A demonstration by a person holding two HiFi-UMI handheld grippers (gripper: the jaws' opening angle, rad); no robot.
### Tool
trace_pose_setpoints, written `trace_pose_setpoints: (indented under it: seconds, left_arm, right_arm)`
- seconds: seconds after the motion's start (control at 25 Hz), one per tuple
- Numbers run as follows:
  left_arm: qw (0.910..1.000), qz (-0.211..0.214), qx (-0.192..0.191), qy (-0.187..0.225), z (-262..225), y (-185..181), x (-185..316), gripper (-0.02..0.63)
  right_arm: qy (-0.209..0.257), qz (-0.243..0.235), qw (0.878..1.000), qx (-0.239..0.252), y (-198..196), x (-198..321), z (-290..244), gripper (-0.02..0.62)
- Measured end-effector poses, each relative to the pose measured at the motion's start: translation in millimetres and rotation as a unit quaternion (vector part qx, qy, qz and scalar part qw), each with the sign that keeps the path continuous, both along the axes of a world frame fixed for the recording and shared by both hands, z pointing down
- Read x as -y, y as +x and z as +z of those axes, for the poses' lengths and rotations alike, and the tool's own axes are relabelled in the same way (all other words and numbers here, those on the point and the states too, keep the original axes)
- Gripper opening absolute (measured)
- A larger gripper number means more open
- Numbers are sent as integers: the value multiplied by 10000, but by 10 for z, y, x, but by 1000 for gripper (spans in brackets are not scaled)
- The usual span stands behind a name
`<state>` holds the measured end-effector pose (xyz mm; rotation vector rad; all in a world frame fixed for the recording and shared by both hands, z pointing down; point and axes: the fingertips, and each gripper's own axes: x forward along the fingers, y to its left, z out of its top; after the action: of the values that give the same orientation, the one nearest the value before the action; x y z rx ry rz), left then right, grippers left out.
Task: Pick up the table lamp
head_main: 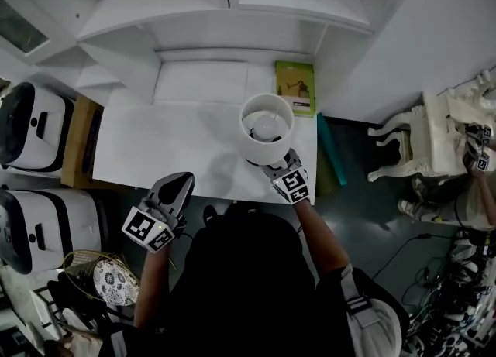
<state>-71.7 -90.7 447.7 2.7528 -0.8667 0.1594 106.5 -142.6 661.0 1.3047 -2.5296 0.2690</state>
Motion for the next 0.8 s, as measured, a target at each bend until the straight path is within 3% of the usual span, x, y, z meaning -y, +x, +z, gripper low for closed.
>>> trace_pose_setpoints:
  seconds: [0.64,0.8]
  left_arm:
    - [9960,-871,175,-90,40,-325,-120,9]
    - [9948,-989,197,-132,71,-406,-149,9]
  right_arm:
    - [210,122,9997,56,-224,437,38,264]
    - [208,244,9995,10,-204,473,78,195]
